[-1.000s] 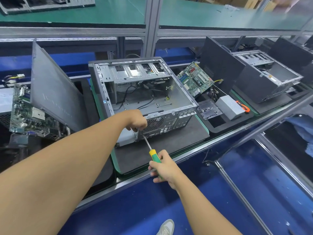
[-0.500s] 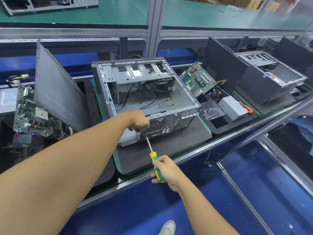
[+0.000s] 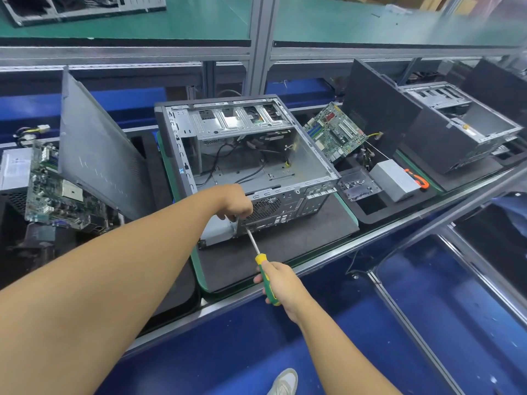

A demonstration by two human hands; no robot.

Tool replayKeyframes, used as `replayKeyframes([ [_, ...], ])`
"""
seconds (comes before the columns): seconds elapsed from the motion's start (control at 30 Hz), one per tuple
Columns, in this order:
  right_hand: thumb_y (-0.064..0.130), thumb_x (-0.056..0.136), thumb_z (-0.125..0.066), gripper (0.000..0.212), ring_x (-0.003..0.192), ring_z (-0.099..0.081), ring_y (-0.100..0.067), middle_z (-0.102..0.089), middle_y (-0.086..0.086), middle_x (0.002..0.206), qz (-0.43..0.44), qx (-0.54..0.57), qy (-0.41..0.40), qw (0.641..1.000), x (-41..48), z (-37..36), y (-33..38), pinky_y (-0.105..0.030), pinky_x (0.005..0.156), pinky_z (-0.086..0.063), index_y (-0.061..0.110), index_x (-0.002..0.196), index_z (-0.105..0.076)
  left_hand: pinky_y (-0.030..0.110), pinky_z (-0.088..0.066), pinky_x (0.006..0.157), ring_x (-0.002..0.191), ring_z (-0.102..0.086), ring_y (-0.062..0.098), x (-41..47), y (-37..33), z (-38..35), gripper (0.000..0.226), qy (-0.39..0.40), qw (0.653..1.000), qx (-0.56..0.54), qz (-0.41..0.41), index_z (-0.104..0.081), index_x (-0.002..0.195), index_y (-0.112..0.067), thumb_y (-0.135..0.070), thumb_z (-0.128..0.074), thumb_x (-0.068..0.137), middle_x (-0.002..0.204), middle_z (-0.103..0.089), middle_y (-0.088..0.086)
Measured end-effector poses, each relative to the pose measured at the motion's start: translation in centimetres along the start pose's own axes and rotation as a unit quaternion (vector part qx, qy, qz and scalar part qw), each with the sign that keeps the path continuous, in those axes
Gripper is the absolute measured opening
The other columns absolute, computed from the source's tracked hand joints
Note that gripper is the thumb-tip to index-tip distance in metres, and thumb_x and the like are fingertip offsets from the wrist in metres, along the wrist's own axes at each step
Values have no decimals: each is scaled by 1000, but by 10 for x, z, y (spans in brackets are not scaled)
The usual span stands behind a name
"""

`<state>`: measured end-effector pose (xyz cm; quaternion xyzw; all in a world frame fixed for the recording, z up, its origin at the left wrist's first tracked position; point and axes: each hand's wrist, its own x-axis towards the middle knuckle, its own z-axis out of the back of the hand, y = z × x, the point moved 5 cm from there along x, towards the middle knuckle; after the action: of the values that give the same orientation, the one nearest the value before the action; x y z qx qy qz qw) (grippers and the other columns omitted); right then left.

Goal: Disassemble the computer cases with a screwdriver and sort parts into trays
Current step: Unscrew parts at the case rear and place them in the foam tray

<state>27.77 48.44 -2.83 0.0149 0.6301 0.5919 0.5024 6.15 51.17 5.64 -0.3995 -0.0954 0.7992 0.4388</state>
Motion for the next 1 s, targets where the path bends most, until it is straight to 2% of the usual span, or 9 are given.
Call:
replayKeyframes([
  [0.13, 35, 104, -42, 30, 67, -50, -15, -60, 1, 83, 7, -6, 2, 1000, -1, -1, 0, -28, 55, -45, 16, 102, -65, 23, -41, 51, 46, -53, 10, -5, -2, 3, 8, 7, 1000, 27, -3, -52, 60, -12, -18, -58, 61, 63, -55, 2],
  [0.2, 35, 104, -41, 30, 66, -49, -14, -59, 2, 82, 6, -8, 1, 1000, -1, -1, -1, -27, 55, -45, 17, 101, -65, 29, -31, 55, 57, -43, 18, -9, -2, 4, 16, 10, 999, 37, 1, -49, 70, -12, -23, -60, 64, 71, -48, 4],
  [0.3, 34, 105, -41, 29, 62, -48, -12, -58, 2, 81, 6, 0, 6, 1000, 0, -1, 0, -26, 53, -45, 17, 101, -64, 33, -45, 73, 86, -54, 25, -16, -5, 8, 40, -21, 995, 94, -12, -55, 110, -14, -38, -59, 79, 98, -59, 6],
  [0.37, 34, 105, -41, 29, 62, -48, -12, -58, 2, 81, 7, 3, 9, 1000, 1, -1, -1, -27, 54, -44, 17, 101, -64, 39, -50, 90, 108, -57, 28, -37, -17, 14, 58, -159, 977, 117, -81, -52, 131, -14, -44, -55, 81, 116, -63, 9],
  [0.5, 36, 106, -41, 31, 63, -48, -14, -58, 1, 81, 15, -1, 6, 1000, 1, -1, -1, -27, 54, -43, 15, 102, -63, 21, -37, 62, 67, -47, 8, -108, -25, -13, 15, -397, 877, -119, -244, -56, 72, -20, -29, -45, 77, 68, -54, -9],
  [0.6, 37, 106, -40, 31, 63, -49, -13, -58, 2, 81, 16, -16, 2, 1000, 1, 0, 1, -25, 52, -44, 15, 102, -63, 26, -37, 56, 58, -47, 11, -94, 11, -79, 22, -274, 890, -362, -35, -59, 67, -17, -26, -48, 84, 62, -59, -8],
  [0.7, 34, 106, -39, 30, 65, -49, -13, -57, 2, 83, 9, -18, 4, 1000, 1, 0, 2, -25, 53, -44, 16, 103, -62, 26, -41, 54, 65, -55, 15, -60, 40, -122, 14, -143, 748, -627, 165, -65, 94, -9, -16, -53, 95, 84, -65, 4],
  [0.83, 33, 105, -39, 28, 66, -49, -14, -57, 1, 83, 3, -19, 8, 1000, 1, -1, 2, -25, 53, -44, 16, 104, -62, 25, -48, 64, 83, -64, 13, -21, 39, -126, 21, -117, 702, -687, 144, -64, 111, -11, -27, -61, 97, 103, -69, 3],
  [1.0, 36, 105, -40, 26, 68, -49, -11, -57, 3, 84, 3, -40, 4, 999, -1, 1, 4, -23, 54, -44, 20, 104, -61, 28, -49, 64, 77, -65, 15, -2, 28, -122, 6, -128, 649, -734, 151, -62, 98, -13, -19, -62, 97, 88, -68, 4],
])
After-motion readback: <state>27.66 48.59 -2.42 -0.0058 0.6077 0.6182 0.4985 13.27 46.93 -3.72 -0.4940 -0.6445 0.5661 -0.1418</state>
